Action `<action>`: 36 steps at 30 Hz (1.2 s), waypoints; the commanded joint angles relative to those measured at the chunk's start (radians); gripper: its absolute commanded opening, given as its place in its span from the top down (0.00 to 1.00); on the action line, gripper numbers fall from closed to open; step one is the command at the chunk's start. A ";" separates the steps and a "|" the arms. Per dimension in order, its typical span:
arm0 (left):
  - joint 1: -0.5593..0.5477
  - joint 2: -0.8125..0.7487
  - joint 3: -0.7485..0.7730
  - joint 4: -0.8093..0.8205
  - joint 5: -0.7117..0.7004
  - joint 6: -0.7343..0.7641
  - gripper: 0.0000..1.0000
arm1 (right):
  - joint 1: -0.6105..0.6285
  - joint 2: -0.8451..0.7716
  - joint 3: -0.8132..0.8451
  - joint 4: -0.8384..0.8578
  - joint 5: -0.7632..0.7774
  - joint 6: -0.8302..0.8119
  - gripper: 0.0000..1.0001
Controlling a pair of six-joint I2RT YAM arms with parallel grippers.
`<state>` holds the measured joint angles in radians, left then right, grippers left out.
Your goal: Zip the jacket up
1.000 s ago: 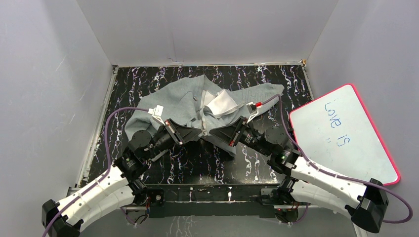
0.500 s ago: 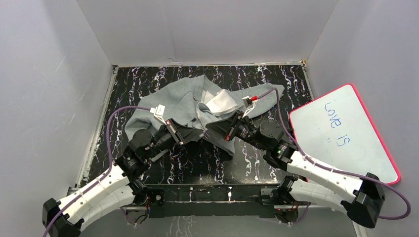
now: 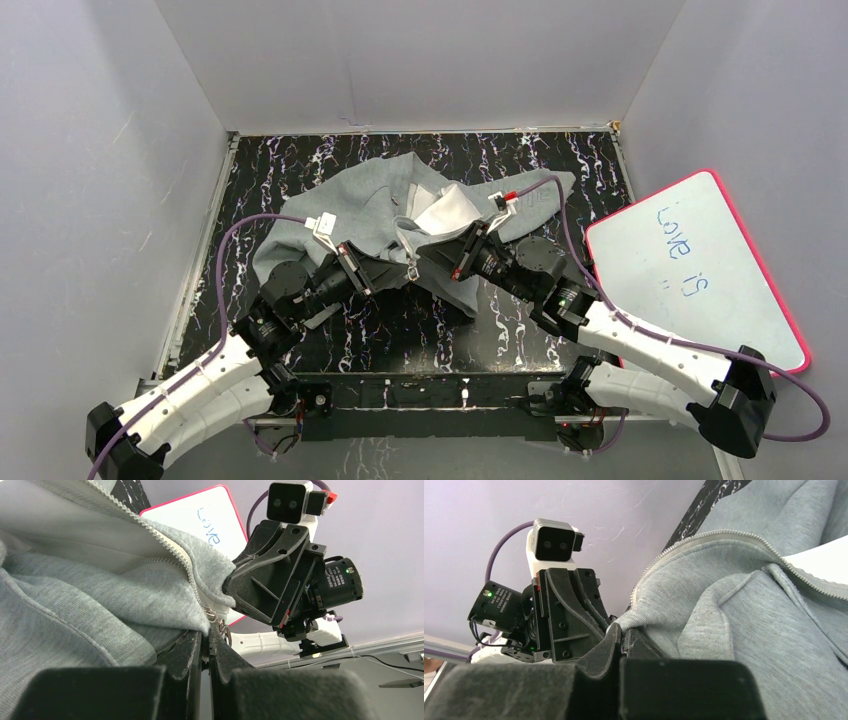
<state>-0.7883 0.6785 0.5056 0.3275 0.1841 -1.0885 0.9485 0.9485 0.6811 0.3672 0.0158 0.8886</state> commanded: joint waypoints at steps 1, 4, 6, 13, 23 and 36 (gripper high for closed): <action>-0.015 -0.020 0.054 0.061 0.145 0.006 1.00 | -0.010 -0.014 0.053 -0.054 0.110 0.028 1.00; -0.015 -0.012 0.046 0.058 0.161 0.003 1.00 | -0.010 -0.023 0.047 -0.091 0.122 0.058 0.98; -0.015 -0.007 0.038 0.060 0.169 -0.006 1.00 | -0.011 -0.031 0.041 -0.110 0.129 0.078 0.97; -0.015 0.023 0.022 0.063 0.195 -0.036 1.00 | -0.010 -0.034 0.033 -0.208 0.130 0.150 0.77; -0.015 0.039 -0.033 0.077 0.162 -0.105 1.00 | -0.010 -0.069 0.057 -0.362 0.125 0.149 0.35; -0.014 0.078 -0.039 0.081 0.145 -0.135 1.00 | -0.011 -0.226 0.190 -0.816 0.104 -0.085 0.10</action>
<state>-0.7952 0.7612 0.4641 0.3599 0.3012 -1.2102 0.9424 0.7876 0.7914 -0.3527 0.1459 0.9291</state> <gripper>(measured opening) 0.032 0.898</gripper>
